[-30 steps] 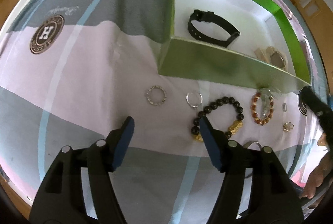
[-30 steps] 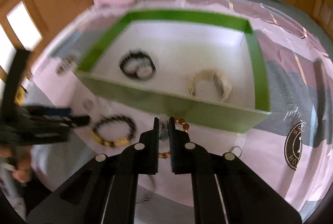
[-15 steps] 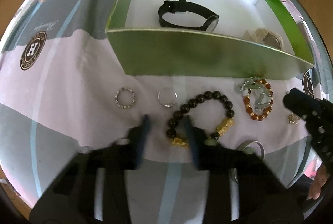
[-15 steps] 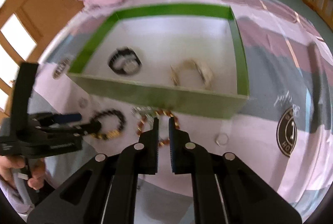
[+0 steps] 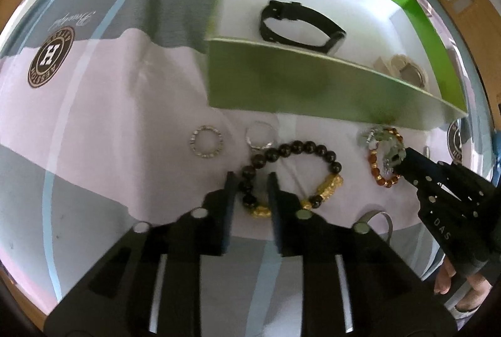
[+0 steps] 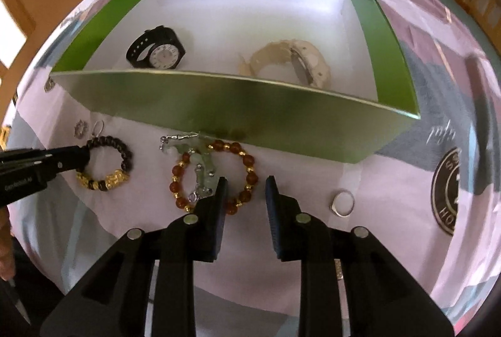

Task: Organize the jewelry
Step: 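Lift both bead bracelets and carry them over the green box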

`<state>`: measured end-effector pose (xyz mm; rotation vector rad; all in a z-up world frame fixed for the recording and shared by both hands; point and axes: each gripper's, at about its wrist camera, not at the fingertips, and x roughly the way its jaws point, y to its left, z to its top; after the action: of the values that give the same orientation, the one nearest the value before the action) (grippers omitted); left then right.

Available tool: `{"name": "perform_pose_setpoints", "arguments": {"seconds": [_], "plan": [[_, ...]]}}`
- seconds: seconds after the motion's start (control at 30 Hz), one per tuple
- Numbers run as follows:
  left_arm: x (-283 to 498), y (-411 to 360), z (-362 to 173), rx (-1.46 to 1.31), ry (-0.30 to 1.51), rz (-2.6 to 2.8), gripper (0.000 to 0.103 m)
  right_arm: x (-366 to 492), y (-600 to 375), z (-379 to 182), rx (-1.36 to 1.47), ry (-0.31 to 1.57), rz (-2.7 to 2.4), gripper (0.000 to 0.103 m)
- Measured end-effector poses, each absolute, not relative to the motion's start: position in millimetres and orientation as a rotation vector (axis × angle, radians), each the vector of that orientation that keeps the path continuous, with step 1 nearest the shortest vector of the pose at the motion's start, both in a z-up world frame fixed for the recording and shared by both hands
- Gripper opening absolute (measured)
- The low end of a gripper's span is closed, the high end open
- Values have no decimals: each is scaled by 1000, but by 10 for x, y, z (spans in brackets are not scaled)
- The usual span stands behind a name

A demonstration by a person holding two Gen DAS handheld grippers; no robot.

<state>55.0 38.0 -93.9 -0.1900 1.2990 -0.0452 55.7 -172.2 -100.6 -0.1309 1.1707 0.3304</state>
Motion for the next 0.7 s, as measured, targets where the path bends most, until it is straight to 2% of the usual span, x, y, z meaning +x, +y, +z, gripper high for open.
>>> {"name": "perform_pose_setpoints", "arguments": {"seconds": [0.07,0.13,0.17,0.2,0.5,0.7], "plan": [[552,295,-948,-164,1296,-57,37,524,-1679,-1001,-144,1173,347,16],[546,237,-947,-129,1291,-48,35,501,-1646,-1003,-165,1169,358,12],[540,224,-938,-117,1284,-39,18,492,-1632,-998,-173,1167,365,9],[538,233,-922,-120,1278,-37,8,482,-1625,-988,-174,1165,372,9],[417,385,-632,-223,1212,-127,9,341,-1783,-383,-32,999,517,7],[333,425,-449,-272,1177,-176,9,380,-1911,-258,24,972,529,7]]}}
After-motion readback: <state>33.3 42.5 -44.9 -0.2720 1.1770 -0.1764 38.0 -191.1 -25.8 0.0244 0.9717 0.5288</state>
